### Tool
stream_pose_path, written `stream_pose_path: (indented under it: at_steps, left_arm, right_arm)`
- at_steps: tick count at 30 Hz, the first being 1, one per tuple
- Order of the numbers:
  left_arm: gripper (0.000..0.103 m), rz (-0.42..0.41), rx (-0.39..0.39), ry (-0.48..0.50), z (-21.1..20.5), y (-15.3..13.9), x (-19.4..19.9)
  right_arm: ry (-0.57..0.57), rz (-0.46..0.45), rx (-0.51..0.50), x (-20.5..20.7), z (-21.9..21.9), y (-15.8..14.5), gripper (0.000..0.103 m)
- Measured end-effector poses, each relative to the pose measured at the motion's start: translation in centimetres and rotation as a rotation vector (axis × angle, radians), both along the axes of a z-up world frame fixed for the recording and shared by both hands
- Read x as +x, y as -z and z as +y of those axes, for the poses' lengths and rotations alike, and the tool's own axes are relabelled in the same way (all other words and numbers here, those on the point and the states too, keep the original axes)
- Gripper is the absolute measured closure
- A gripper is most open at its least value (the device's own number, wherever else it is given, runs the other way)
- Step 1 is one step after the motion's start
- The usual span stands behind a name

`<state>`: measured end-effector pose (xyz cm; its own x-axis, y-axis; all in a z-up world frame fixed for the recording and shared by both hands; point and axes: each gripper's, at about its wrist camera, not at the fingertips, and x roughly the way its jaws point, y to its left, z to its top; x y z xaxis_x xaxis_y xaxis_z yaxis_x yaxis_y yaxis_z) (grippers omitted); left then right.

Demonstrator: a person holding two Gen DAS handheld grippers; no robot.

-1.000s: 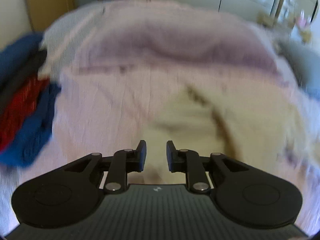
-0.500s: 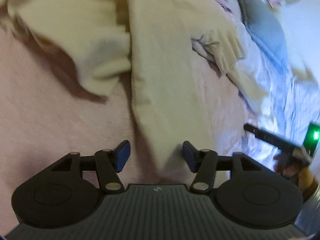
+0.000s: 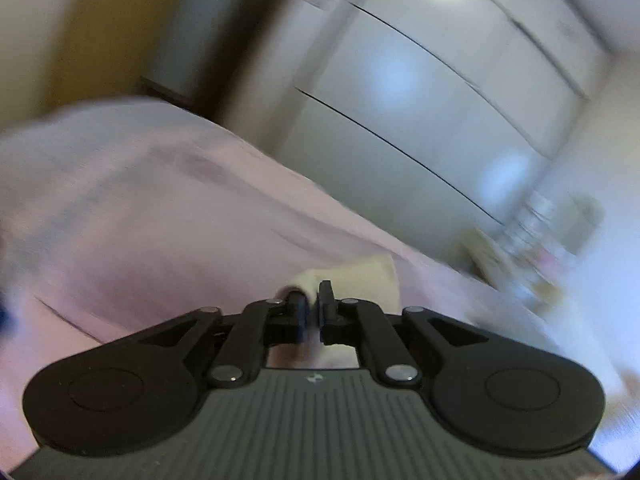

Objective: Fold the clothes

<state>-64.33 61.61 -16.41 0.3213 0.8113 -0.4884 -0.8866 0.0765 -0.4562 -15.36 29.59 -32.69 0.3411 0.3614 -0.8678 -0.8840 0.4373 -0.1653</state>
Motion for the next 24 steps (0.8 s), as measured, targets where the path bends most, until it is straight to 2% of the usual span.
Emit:
stream_pose_path:
  at_steps: [2,3,5,6,8,11,12,14,15,16,17,19,21,24]
  left_arm:
    - [0.093,0.048,-0.084,0.012,-0.6,2.5,-1.6]
    - [0.086,0.085,-0.136,0.041,-1.4,4.5,-1.8]
    - [0.079,0.149,-0.304,0.127,-3.8,9.6,-2.1]
    - [0.078,0.172,-0.350,0.149,-4.7,11.6,-2.1]
    - [0.078,0.223,-0.413,0.182,-6.5,15.2,-1.8]
    - [0.066,0.299,-0.508,0.231,-9.2,20.7,-1.4]
    - [0.062,0.331,-0.514,0.251,-9.6,21.7,-1.4]
    - [0.065,0.407,-0.504,0.289,-9.7,22.4,-1.2]
    - [0.084,0.425,-0.512,0.295,-9.7,22.5,-0.7]
    - [0.103,0.407,-0.530,0.318,-9.8,22.6,-0.2]
    - [0.103,0.386,-0.542,0.340,-10.2,22.4,0.1]
    - [0.103,0.366,-0.516,0.386,-11.6,21.1,0.5]
    - [0.103,0.338,-0.505,0.383,-13.1,19.9,0.1]
    - [0.103,0.313,-0.494,0.328,-14.9,17.9,-2.0]
  right_arm:
    - [0.020,0.016,0.009,0.1,0.2,0.3,0.028]
    - [0.034,0.028,0.007,0.2,0.2,0.6,0.028]
    - [0.064,0.056,0.004,0.4,0.1,1.3,0.028]
    - [0.084,0.079,0.004,0.5,0.1,1.6,0.028]
    - [0.117,0.155,0.039,0.5,-0.3,1.7,0.028]
    - [0.170,0.308,0.102,-0.1,-1.0,1.8,0.028]
    - [0.187,0.355,0.114,-0.4,-1.2,1.9,0.028]
    - [0.208,0.387,0.106,-1.1,-1.3,2.4,0.028]
    - [0.211,0.374,0.104,-1.4,-1.3,2.5,0.028]
    - [0.211,0.363,0.102,-1.7,-1.3,2.5,0.028]
    - [0.207,0.355,0.100,-1.8,-1.2,2.5,0.028]
    - [0.205,0.357,0.102,-2.1,-1.2,2.3,0.028]
    - [0.231,0.424,0.132,-2.7,-1.8,2.1,0.028]
    - [0.269,0.524,0.177,-3.7,-2.7,1.8,0.028]
